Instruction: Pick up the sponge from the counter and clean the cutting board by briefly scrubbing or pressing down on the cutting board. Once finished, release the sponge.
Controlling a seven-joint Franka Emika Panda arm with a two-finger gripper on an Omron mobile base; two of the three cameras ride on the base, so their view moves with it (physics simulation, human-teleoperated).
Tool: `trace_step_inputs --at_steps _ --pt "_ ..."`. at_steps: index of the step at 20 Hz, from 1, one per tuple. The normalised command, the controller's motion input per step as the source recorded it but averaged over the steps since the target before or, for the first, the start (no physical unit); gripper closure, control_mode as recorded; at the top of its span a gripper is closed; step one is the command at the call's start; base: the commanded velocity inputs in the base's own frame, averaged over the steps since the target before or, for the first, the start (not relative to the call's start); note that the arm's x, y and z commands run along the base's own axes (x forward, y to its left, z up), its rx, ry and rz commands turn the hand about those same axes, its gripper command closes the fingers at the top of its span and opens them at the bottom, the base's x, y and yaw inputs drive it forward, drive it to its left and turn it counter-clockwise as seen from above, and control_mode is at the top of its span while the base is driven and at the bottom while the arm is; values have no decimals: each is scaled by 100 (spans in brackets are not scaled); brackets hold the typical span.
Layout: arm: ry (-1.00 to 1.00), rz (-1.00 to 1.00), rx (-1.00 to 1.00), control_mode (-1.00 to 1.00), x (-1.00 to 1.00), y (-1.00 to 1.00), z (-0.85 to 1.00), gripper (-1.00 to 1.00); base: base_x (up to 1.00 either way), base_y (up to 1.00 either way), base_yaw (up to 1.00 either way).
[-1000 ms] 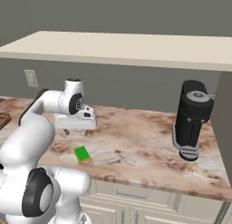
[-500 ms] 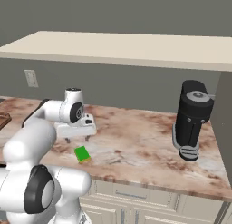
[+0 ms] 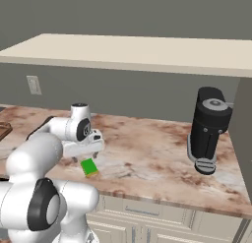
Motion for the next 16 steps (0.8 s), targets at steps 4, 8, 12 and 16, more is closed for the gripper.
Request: trace_step_inputs --at_steps 4,8,12,16 --pt "0 8 0 -100 0 0 -29 -100 0 0 0" --pt "0 11 0 -100 0 0 -34 -100 0 0 0" --pt "-1 11 0 -100 0 -1 -24 -100 0 0 0" --pt "-1 11 0 -100 0 -5 -12 -100 0 0 0"
